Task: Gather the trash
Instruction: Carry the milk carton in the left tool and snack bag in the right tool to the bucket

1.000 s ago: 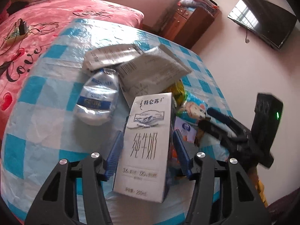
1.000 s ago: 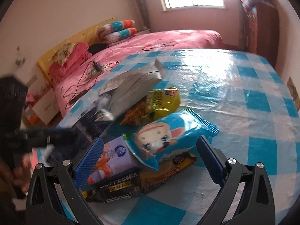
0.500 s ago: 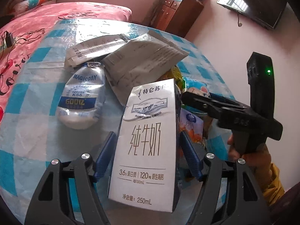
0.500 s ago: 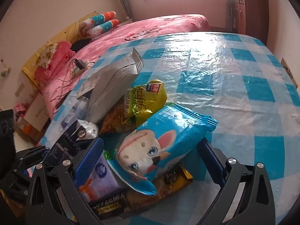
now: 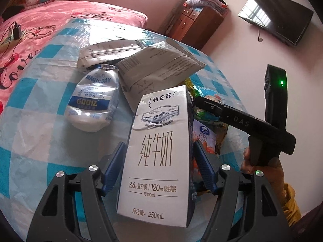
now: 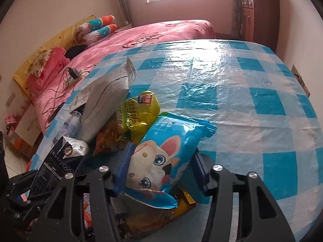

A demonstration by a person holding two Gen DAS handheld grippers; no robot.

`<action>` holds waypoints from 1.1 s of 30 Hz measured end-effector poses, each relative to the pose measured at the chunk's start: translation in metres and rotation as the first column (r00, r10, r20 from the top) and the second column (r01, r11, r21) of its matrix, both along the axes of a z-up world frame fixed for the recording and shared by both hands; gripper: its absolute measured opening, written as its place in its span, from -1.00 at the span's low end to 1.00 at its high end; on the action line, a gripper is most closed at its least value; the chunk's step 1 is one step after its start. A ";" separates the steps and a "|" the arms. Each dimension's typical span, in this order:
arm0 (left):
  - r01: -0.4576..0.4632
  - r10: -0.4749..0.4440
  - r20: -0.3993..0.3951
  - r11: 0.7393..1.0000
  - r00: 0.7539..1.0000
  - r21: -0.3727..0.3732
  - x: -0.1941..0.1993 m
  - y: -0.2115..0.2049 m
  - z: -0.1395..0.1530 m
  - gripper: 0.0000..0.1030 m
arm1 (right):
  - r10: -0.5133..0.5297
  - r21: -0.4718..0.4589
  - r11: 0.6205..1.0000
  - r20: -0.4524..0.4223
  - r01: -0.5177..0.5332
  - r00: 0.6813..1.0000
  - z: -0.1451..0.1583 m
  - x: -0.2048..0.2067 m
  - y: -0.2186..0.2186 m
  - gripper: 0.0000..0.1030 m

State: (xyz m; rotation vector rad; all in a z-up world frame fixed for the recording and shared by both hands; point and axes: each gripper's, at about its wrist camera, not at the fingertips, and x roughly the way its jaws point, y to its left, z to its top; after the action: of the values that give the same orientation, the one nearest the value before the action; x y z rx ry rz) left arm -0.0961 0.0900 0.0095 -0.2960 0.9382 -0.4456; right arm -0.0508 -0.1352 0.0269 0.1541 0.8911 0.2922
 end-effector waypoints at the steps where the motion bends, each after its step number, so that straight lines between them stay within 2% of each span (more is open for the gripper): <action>1: -0.005 0.005 -0.001 1.000 1.000 -0.004 0.000 0.003 0.000 0.34 | 0.001 0.018 1.000 0.004 -0.001 1.000 0.000 -0.001 -0.003 0.01; 11: -0.036 0.037 0.030 0.998 0.999 -0.044 -0.014 0.021 0.010 0.34 | -0.004 0.034 0.999 0.082 0.001 0.997 0.014 -0.019 -0.003 -0.03; 17: -0.049 0.053 0.054 0.997 0.997 -0.062 -0.024 0.031 0.017 0.34 | -0.042 0.040 0.999 0.131 0.037 0.990 0.029 -0.027 -0.010 -0.04; 22: -0.063 0.068 0.066 0.995 0.996 -0.075 -0.032 0.043 0.022 0.34 | -0.051 0.065 0.997 0.141 0.042 0.989 0.038 -0.032 -0.013 -0.04; 33: -0.127 0.135 0.078 0.988 0.988 -0.092 -0.045 0.082 0.026 0.34 | 0.043 0.107 0.992 0.156 -0.060 0.987 0.056 -0.044 0.022 -0.04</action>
State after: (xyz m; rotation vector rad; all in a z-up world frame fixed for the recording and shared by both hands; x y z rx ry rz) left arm -0.1412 0.1718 0.0353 -0.4123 0.8131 -0.3752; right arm -0.0951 -0.1133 0.0828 0.2096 0.7267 0.3971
